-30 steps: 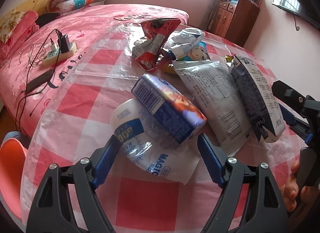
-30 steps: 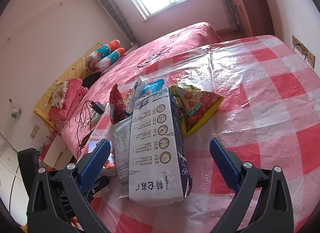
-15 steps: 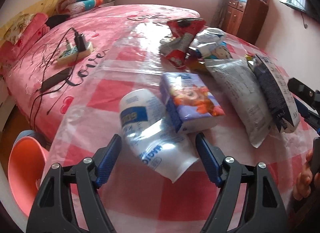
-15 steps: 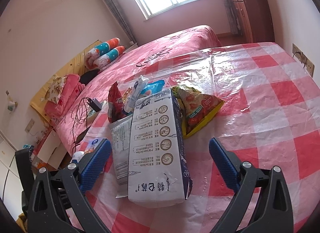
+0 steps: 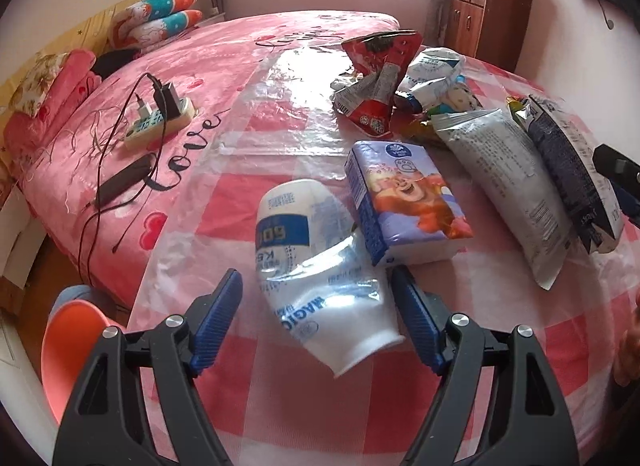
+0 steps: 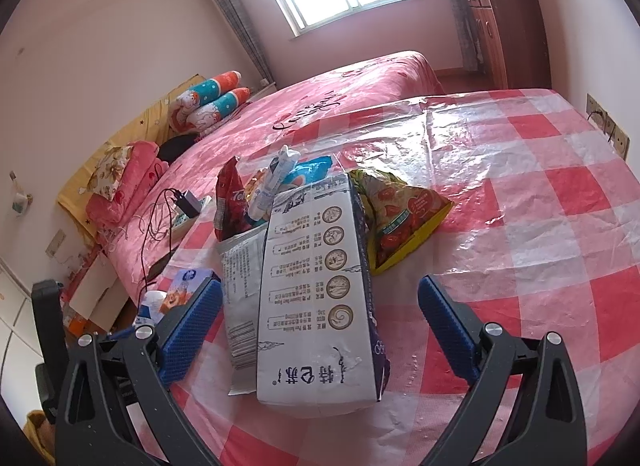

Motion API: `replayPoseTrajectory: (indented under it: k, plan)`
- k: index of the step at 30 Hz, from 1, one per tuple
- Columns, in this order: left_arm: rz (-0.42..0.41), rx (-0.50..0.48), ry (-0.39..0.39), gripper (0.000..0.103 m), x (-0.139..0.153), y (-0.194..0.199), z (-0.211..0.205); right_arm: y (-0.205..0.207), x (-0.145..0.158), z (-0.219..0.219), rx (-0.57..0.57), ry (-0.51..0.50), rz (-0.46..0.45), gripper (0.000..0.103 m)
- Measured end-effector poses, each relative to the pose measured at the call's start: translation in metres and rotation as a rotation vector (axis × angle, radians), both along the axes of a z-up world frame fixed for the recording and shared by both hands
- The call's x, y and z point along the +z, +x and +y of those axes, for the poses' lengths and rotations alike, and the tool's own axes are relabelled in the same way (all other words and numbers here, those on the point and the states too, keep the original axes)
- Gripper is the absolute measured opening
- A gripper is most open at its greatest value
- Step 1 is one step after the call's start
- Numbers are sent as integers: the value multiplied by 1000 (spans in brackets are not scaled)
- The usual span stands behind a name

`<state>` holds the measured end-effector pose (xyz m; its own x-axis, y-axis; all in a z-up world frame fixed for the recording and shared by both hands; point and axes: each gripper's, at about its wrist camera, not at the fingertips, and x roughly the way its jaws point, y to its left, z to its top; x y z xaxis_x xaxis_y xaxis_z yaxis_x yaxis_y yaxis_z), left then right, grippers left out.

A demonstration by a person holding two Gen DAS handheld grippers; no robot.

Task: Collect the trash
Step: 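Grasp the white yogurt bottle with the left tool while the right tool grasps the white carton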

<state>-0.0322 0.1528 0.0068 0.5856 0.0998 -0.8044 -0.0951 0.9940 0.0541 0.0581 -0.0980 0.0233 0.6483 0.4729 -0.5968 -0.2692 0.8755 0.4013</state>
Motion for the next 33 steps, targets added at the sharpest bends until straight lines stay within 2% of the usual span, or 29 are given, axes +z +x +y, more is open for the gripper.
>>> replayPoseTrajectory:
  k: [2, 5, 7, 9, 10, 12, 18, 26, 33]
  plan:
    - [-10, -12, -22, 65, 0, -1, 0, -1, 0, 1, 2, -6, -4, 97]
    - [-18, -33, -18, 55, 1, -2, -5, -2, -1, 2, 0, -16, -5, 97]
    - [-21, -32, -20, 52, 2, -3, -7, -4, 0, 3, -2, -25, -14, 97]
    - [-24, -29, -27, 51, 2, -3, -7, -5, 1, 5, 1, -40, -23, 95]
    - [-26, -30, -30, 50, 2, -4, -7, -6, 1, 6, 2, -48, -26, 86]
    - [-29, -32, -42, 49, 1, -5, -6, -6, 1, 9, 0, -68, -25, 76]
    - [-36, -34, -89, 42, 2, -11, 0, -8, 1, 8, -15, -75, -32, 60]
    - [-51, -35, -190, 39, 4, -21, 14, -10, 2, 8, -38, -98, -33, 60]
    - [-77, -37, -218, 38, 11, -34, 25, -14, 4, 11, -51, -109, -55, 59]
